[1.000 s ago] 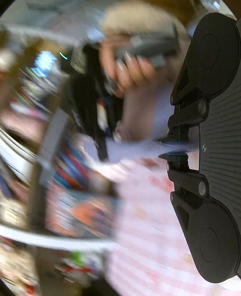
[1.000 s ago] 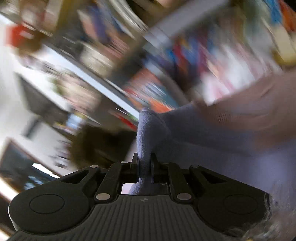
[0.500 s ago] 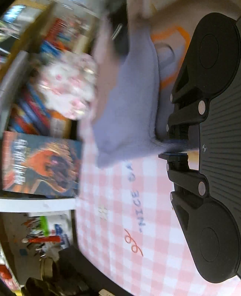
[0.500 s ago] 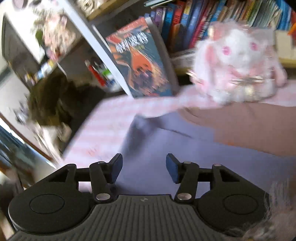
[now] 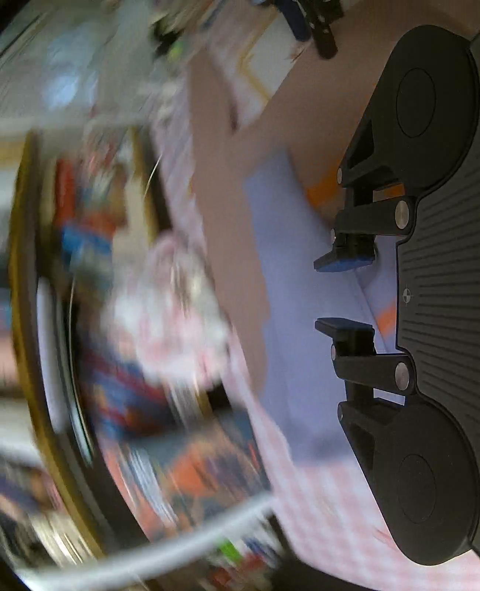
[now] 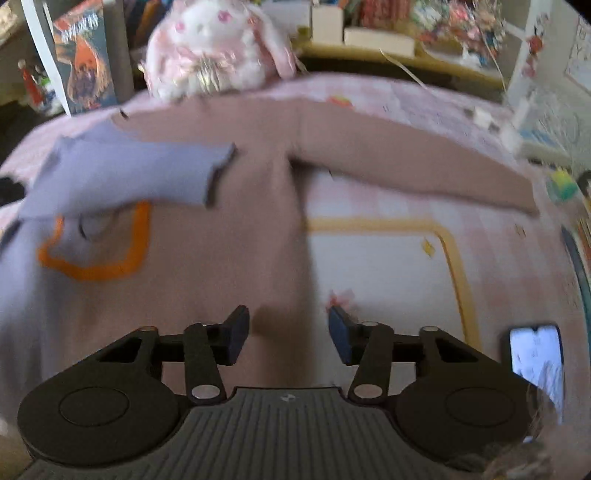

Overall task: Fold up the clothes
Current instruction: 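Lift the sweater with both grippers and shake it open, then lay the sweater flat on the mat and open both grippers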

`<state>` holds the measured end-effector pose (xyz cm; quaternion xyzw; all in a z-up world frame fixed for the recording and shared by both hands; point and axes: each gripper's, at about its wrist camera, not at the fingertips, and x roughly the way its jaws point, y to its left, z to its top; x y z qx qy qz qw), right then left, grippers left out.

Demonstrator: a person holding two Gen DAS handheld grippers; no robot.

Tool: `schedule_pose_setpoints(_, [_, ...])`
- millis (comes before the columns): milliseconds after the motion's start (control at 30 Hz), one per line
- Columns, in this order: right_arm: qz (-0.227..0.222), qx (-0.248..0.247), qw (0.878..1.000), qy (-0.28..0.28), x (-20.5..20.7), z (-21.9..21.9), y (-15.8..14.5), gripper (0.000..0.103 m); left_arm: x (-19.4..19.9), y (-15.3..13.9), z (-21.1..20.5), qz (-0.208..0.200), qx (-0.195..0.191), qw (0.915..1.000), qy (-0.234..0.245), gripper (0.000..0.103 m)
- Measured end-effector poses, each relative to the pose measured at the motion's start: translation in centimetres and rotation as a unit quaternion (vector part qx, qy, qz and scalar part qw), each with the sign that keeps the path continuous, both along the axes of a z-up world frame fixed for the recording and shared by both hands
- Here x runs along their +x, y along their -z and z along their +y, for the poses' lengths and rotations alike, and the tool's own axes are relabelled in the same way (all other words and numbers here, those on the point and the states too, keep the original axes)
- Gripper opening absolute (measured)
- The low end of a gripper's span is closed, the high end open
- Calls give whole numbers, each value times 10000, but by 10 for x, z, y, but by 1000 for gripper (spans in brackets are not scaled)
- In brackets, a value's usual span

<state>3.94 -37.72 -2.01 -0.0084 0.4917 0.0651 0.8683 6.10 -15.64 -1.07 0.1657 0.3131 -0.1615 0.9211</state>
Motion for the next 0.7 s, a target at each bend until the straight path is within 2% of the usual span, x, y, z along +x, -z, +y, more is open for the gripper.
schedule_pose_setpoints(33, [19, 33, 9999, -116, -5, -2, 2, 37, 3, 5, -14, 26, 108, 9998, 156, 28])
schedule_pose_setpoints(100, [-7, 211, 9989, -417, -15, -4, 2, 15, 9, 13, -38, 75, 272, 9986, 440, 28])
schedule_pose_setpoints(167, [95, 379, 9967, -713, -22, -4, 2, 11, 14, 20, -60, 105, 434, 9967, 685, 29])
schedule_pose_setpoints(267, [215, 559, 9935, -966, -36, -8, 1, 10, 11, 31, -90, 148, 748, 9915, 1057, 33])
schedule_pose_setpoints(400, [87, 671, 9933, -940, -44, -14, 0, 10, -5, 36, -117, 61, 1061, 9840, 1432, 36])
schedule_pose_setpoints(433, [31, 636, 9936, -933, -45, -14, 0, 11, -5, 38, -123, 8, 1191, 9834, 1367, 40])
schedule_pose_setpoints(500, [-86, 516, 9941, -946, -49, -13, -2, 11, -2, 44, -134, -42, 1441, 9825, 1180, 40])
schedule_pose_setpoints(633, [-147, 444, 9940, -991, -54, -15, -3, 11, -2, 52, -142, -292, 1588, 9812, 1056, 39])
schedule_pose_setpoints(700, [-154, 447, 9939, -1001, -55, -15, -2, 11, -1, 54, -143, -402, 1655, 9792, 1103, 28])
